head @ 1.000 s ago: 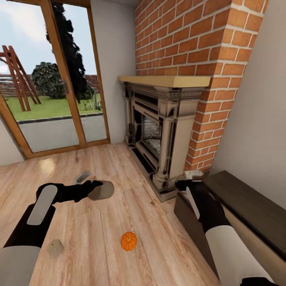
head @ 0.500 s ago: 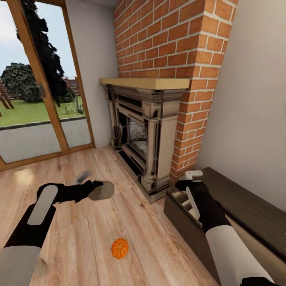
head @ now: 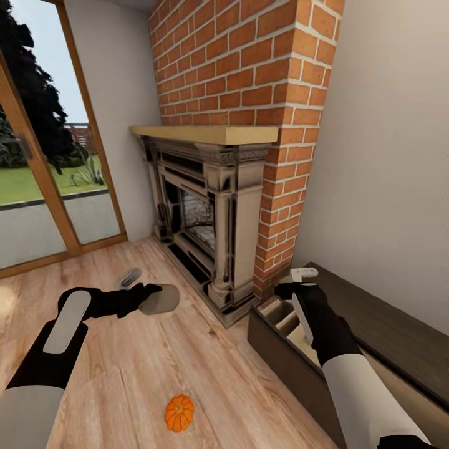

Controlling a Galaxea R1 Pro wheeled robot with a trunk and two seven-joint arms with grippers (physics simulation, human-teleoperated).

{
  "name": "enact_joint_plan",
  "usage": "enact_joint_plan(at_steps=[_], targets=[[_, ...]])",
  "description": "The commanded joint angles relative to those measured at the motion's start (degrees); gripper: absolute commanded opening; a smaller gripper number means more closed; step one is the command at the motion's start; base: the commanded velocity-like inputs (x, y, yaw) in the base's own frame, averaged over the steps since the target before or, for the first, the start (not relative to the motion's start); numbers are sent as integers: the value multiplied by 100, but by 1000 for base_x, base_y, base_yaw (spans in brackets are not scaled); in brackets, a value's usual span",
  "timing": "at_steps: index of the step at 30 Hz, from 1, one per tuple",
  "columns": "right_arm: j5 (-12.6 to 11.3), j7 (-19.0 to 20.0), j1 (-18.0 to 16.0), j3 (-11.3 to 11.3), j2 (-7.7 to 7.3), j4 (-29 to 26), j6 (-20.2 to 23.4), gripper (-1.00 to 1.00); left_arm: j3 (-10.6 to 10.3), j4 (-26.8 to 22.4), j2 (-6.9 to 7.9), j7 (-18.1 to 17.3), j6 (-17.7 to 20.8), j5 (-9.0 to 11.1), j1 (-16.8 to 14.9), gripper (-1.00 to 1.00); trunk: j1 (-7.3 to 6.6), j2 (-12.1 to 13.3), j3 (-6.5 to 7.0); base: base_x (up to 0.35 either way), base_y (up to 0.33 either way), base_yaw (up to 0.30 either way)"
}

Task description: Place each of the two pumpkins and all three candles from the living room inside a cabinet in the living room (use any cabinet), then make sure every cabinet is closed, and position the cauldron so it is next to a table in the living room.

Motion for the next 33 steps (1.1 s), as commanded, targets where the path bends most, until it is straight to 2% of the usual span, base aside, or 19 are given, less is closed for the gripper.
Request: enact_joint_plan(at_steps=[1,21,27,33], targets=[[-19,-10,2,4,3,-1,-1,-100,0,-6,0,-4,-3,12,1,-100,0,0,1,52,27,-37],[-24,-11,1,11,3,-16,11,-100,-9,-9,-15,-4,-3,12,1,-100,0,0,29,3,2,-266],[-29,-11,2,11,-4,-7,6,-100,-276,-26,-12,-5,-3,12,-2,-100,0,0,46,0,0,-285],[-30,-11,1,11,-1,1,5,-100,-306,-41,-12,-4,-3,12,-2,-100,0,0,63,0,0,-285]])
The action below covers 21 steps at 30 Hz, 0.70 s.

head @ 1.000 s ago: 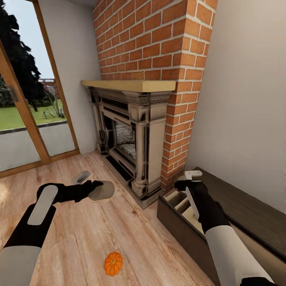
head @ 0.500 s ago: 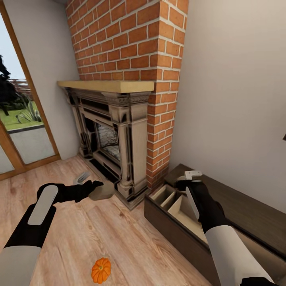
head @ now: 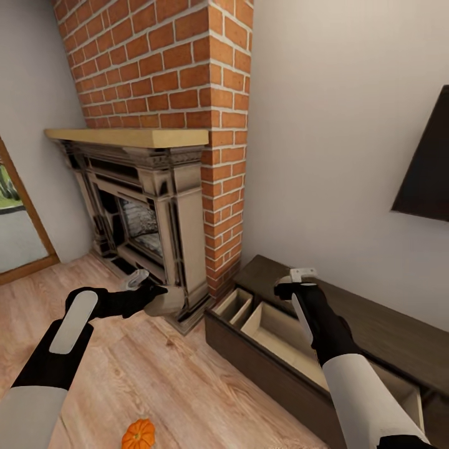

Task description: Place each of the two pumpkins and all three candles from the living room inside a cabinet in the living room (use any cabinet), then make sure every cabinet is closed, and position the cauldron so it is next to a table in the living room.

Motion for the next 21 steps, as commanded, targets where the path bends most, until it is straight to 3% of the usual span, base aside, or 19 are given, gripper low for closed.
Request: enact_joint_plan(at_steps=[1,21], targets=[[-15,-8,-1,-1,2,1,-3,-100,-4,-5,-3,-4,-8,25,0,-100,0,0,3,0,0,-285],[-15,0,2,-1,4,17,-21,-100,-10,7,-6,-4,-8,25,0,-100,0,0,72,3,0,-284]])
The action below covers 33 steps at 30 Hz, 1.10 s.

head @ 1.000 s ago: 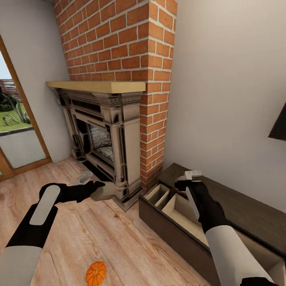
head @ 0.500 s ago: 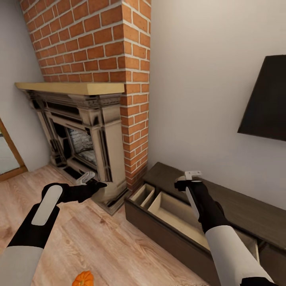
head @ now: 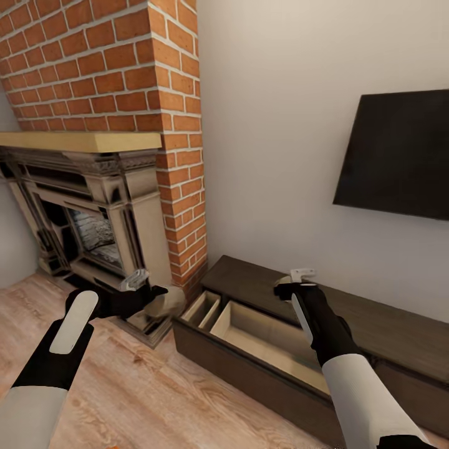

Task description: Place each of the two pumpkins and all three candles from the living room inside a cabinet in the living room (use any cabinet), then make sure every cabinet is closed, and position the cauldron so it is next to a table in the living room.

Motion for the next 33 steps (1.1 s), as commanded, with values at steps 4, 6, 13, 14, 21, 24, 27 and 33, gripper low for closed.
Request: enact_joint_plan(at_steps=[4,6,13,14,21,24,27,33], targets=[[-15,-5,-2,-1,0,-1,-3,-100,0,-7,0,-4,-7,24,0,-100,0,0,18,81,0,-282],[-15,-4,-1,-1,0,-1,-3,-100,0,-8,0,-4,-7,24,0,-100,0,0,27,98,0,-280],[-15,-6,-1,-1,0,-1,-3,-100,-154,9,0,-4,-7,24,0,-100,0,0,58,107,0,-278],[-15,-7,-2,-1,0,-1,-3,-100,-156,9,0,-4,-7,24,0,-100,0,0,63,122,0,-276],[-15,-2,3,-1,0,-1,-8,-100,-168,9,0,-4,-7,24,0,-100,0,0,95,125,0,-276],[-15,-4,0,-1,0,-1,-8,-100,-167,9,0,-4,-7,24,0,-100,0,0,109,132,0,-274],[-15,-2,-3,-1,0,-1,-11,-100,-169,8,0,-4,-7,24,0,-100,0,0,123,136,0,-273],[-15,-2,1,-1,0,-1,-12,-100,-170,13,0,-4,-8,24,0,-100,0,0,152,138,0,-272]])
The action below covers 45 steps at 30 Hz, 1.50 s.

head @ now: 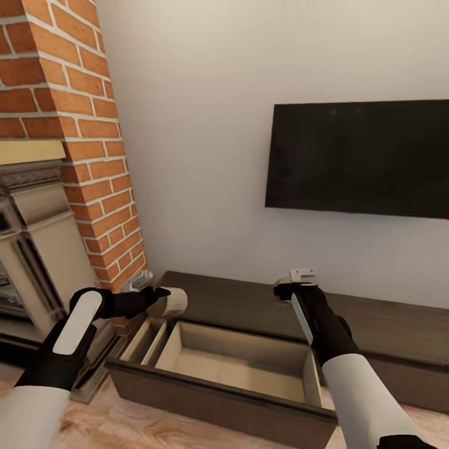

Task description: Place each of the two pumpkins and all three candles from the living room inside a cabinet in the living room (use any cabinet), then make sure every cabinet is closed, and position the cauldron so it is next to a table in the living room.

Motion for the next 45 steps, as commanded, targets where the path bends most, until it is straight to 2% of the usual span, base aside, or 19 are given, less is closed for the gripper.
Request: enact_joint_plan(at_steps=[1,12,28,38,42,45], targets=[[-14,-9,-2,0,0,-1,-3,-100,1,-2,0,-4,-8,23,0,-100,0,0,6,138,0,-271],[-14,-9,-1,8,7,7,1,-100,-5,-3,0,-4,-15,23,0,-100,0,0,24,145,35,-157],[-23,-9,-4,0,0,13,-9,-100,-5,-9,0,-4,-15,23,0,-100,0,0,-20,153,101,-267],[-11,-2,-4,7,0,153,-21,-100,-3,0,0,-4,-15,23,0,-100,0,0,-24,145,103,-41],[10,-2,-4,105,7,302,-33,-100,3,-1,0,-4,-15,23,0,-100,0,0,-24,4,3,0],[4,-9,-3,330,9,312,-37,-100,4,0,0,-6,-15,23,0,-100,0,0,-24,0,0,0]])
